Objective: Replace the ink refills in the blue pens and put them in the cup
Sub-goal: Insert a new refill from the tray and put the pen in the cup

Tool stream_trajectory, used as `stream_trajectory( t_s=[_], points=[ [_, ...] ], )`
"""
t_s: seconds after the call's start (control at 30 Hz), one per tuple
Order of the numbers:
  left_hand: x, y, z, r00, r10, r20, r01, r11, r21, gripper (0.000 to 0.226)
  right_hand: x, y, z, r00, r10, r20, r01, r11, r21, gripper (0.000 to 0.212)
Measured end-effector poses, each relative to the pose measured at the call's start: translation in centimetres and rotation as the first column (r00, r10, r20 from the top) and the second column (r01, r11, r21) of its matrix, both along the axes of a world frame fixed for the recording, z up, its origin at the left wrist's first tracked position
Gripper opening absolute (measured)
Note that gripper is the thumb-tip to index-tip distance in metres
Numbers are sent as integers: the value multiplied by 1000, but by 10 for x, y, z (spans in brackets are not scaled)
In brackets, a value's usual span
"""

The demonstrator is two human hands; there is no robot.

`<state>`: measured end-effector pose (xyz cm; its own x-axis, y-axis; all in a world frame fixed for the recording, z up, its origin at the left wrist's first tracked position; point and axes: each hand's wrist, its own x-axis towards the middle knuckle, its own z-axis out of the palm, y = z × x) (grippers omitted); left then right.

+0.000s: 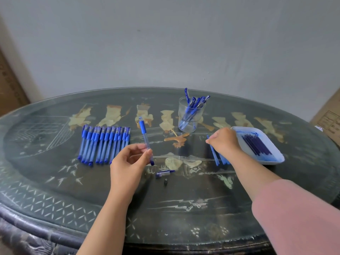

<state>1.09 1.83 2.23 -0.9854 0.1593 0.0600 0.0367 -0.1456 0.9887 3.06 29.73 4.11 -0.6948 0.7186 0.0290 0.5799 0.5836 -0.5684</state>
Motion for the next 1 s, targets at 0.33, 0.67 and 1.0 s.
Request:
stream_trajectory(
  t_s=[0.33, 0.67, 1.0],
  points=[
    [0, 0, 0, 1000, 4, 6, -4, 1000, -26, 14, -4, 8, -10, 998, -42, 43, 37, 993, 114, 8],
    [0, 0, 1, 1000, 2, -1, -2, 999, -49, 15, -1, 9, -11, 998, -5, -59, 13, 991, 136, 19],
    [4, -1, 1, 999, -28, -40, 26, 998, -53, 15, 58, 75, 5, 928, -361, 92, 335, 917, 219, 19]
  ],
)
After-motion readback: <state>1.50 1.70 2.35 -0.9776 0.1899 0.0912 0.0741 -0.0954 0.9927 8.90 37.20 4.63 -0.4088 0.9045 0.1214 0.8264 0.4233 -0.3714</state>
